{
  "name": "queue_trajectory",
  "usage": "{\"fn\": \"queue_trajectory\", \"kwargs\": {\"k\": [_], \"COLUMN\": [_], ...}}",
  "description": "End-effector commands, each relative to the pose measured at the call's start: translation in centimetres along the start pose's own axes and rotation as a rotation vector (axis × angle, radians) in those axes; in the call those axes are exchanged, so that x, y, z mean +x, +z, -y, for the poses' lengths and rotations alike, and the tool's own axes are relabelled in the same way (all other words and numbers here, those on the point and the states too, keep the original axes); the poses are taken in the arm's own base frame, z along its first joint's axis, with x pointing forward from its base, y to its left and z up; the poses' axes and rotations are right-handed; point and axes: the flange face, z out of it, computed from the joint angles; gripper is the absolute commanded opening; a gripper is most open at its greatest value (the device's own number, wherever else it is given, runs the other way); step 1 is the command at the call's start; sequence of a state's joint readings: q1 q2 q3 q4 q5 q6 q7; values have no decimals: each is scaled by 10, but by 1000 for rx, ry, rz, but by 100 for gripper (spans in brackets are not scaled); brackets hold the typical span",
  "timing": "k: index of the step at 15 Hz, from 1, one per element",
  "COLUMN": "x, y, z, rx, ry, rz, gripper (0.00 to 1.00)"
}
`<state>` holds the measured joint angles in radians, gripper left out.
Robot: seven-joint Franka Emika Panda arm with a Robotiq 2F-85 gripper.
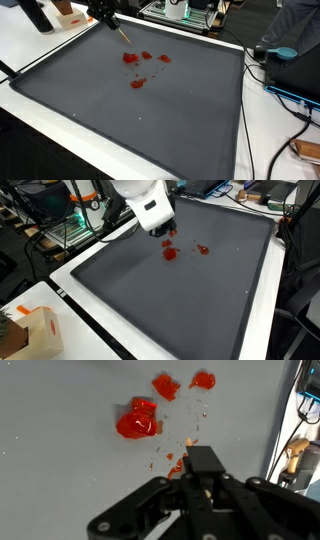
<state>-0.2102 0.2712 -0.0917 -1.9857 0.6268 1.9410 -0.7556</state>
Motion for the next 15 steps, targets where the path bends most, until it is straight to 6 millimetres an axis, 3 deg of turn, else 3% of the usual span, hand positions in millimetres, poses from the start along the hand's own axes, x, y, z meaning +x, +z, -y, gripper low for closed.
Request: {"fn": "queue_trajectory", "kwargs": {"k": [1,7,15], "x": [3,1,-3], "y": [14,44,66], "z": [-24,-49,-56], "rx": [94,199,220], "ry": [17,96,160], "rz": [-29,-67,-48], "gripper": [3,3,3]}}
